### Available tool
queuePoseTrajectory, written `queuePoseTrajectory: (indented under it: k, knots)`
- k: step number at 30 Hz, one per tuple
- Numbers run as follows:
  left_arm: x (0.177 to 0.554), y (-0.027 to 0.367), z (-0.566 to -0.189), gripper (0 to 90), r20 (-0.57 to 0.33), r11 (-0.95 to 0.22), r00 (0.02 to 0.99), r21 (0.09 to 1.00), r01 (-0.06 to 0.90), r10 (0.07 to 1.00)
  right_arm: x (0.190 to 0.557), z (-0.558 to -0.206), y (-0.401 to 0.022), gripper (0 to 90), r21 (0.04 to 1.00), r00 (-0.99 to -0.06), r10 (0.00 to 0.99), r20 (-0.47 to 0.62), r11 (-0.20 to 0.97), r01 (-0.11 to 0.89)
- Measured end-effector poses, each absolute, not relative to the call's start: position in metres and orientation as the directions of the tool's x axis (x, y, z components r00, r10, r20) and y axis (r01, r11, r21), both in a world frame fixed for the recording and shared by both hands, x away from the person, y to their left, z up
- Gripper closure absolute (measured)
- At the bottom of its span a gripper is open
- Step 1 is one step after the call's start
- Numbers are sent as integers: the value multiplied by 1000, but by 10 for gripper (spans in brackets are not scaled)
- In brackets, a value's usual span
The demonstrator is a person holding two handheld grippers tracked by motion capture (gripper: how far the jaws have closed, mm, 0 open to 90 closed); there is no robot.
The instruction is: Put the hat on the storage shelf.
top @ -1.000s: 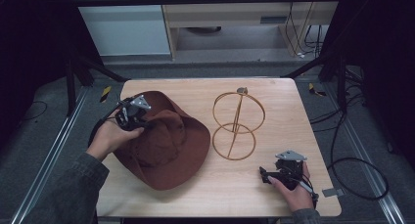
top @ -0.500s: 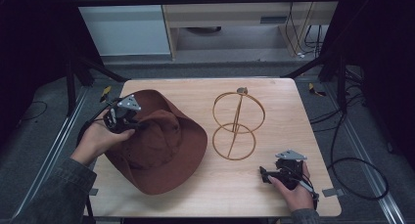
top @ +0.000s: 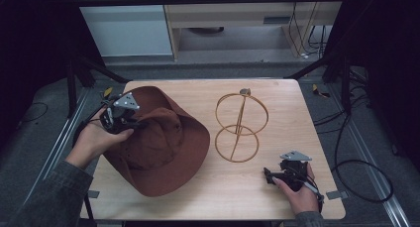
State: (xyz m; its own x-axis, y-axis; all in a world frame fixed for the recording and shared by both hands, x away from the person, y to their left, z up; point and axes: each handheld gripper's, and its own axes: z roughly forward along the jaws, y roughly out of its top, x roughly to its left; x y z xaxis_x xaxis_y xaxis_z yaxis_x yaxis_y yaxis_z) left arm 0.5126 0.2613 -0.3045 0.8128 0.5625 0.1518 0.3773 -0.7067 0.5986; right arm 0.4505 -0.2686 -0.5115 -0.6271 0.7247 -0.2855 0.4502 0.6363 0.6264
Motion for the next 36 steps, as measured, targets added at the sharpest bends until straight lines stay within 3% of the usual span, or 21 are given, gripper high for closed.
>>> queuePoseTrajectory:
  k: [27,36]
  knots:
    - [480,251,-273,887,198,-717,832,632,295,518,451,-512,-269,7,624,-626,724,-290,639,450]
    - [479,258,-264,887,165,-710,852,641,290,497,451,-512,-269,7,624,-625,724,-291,639,450]
